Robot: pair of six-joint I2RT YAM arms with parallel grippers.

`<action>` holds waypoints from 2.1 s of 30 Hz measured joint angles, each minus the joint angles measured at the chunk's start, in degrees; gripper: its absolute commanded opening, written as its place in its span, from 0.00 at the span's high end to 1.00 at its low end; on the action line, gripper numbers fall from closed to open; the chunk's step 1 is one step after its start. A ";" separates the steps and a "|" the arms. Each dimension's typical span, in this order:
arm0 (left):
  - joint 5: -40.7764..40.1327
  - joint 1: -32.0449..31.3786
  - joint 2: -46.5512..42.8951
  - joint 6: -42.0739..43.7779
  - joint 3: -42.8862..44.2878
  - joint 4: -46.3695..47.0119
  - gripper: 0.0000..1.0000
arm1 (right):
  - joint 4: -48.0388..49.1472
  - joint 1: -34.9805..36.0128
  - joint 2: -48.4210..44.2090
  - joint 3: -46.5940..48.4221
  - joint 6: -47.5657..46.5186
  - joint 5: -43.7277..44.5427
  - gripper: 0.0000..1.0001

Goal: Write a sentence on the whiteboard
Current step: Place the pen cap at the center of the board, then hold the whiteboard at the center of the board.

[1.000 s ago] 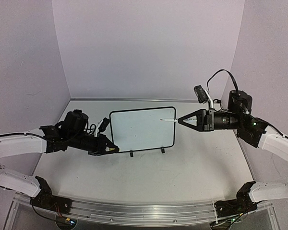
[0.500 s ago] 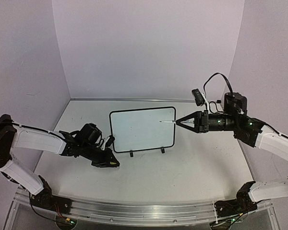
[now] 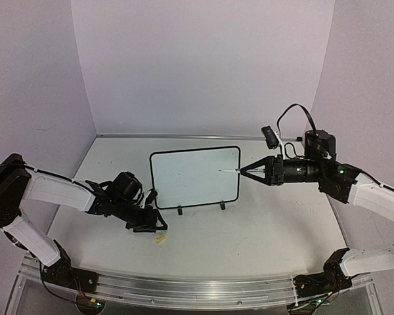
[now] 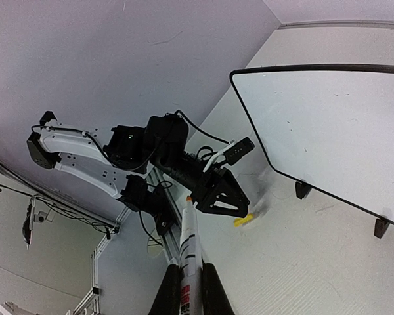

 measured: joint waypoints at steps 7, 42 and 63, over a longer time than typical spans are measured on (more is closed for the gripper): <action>-1.85 0.00 -0.78 -0.72 -0.34 -0.09 0.28 | -0.14 0.00 0.00 -0.10 0.00 0.60 1.00; 2.81 25.68 -9.53 29.28 29.13 -26.38 0.21 | 1.96 17.46 6.94 -0.74 0.04 23.22 1.00; 21.55 25.90 2.62 50.86 41.47 -25.82 0.20 | 20.07 20.63 31.57 13.65 0.98 32.92 1.00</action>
